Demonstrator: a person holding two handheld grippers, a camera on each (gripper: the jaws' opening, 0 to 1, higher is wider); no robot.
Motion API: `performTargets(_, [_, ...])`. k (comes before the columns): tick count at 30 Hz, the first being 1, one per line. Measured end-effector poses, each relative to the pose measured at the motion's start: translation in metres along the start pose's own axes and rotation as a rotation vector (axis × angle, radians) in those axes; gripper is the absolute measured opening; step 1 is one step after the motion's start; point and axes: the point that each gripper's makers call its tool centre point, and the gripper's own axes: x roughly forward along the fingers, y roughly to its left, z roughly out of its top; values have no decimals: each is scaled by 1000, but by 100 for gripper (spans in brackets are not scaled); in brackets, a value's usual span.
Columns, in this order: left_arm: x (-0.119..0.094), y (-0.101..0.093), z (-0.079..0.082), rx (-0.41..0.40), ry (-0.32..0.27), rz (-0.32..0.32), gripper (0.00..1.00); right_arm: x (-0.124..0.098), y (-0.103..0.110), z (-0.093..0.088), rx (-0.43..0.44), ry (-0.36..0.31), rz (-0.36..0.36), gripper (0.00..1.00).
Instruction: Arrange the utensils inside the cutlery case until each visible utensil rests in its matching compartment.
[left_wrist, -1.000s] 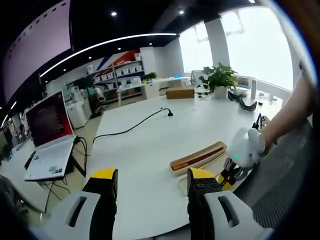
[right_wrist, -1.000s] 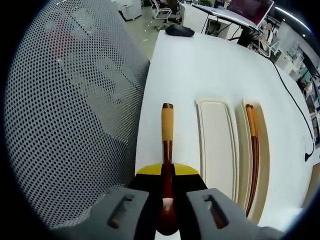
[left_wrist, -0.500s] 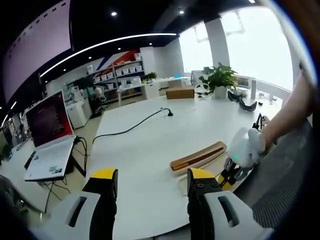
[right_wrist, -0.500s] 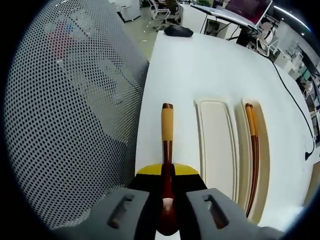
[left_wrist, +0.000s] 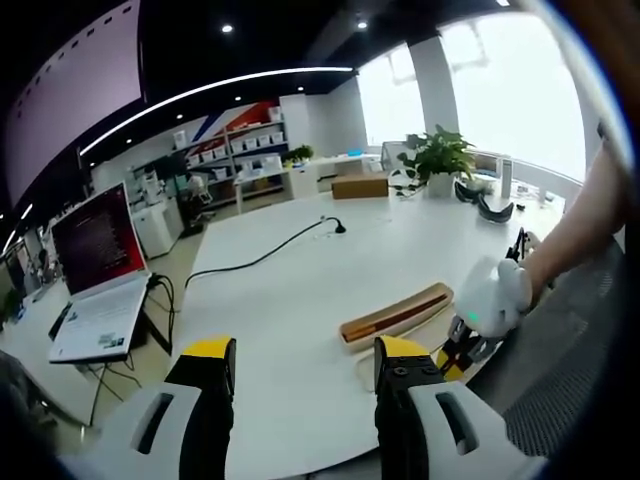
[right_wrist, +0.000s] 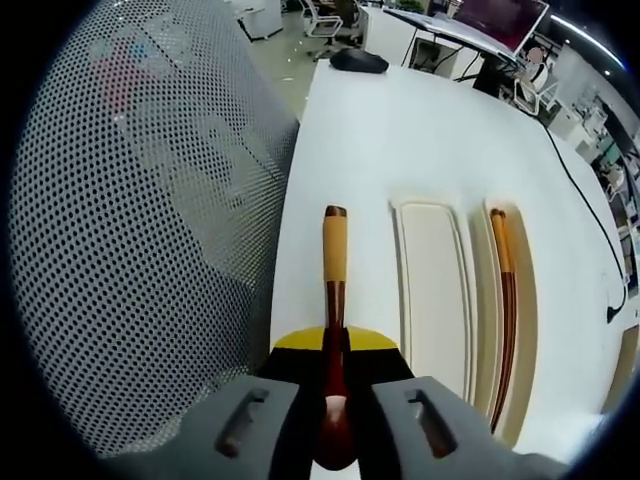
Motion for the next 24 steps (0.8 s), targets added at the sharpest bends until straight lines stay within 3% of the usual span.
performTargets(24, [0, 1, 0, -1, -2, 3, 57, -2, -5, -3, -17, 50, -25, 1])
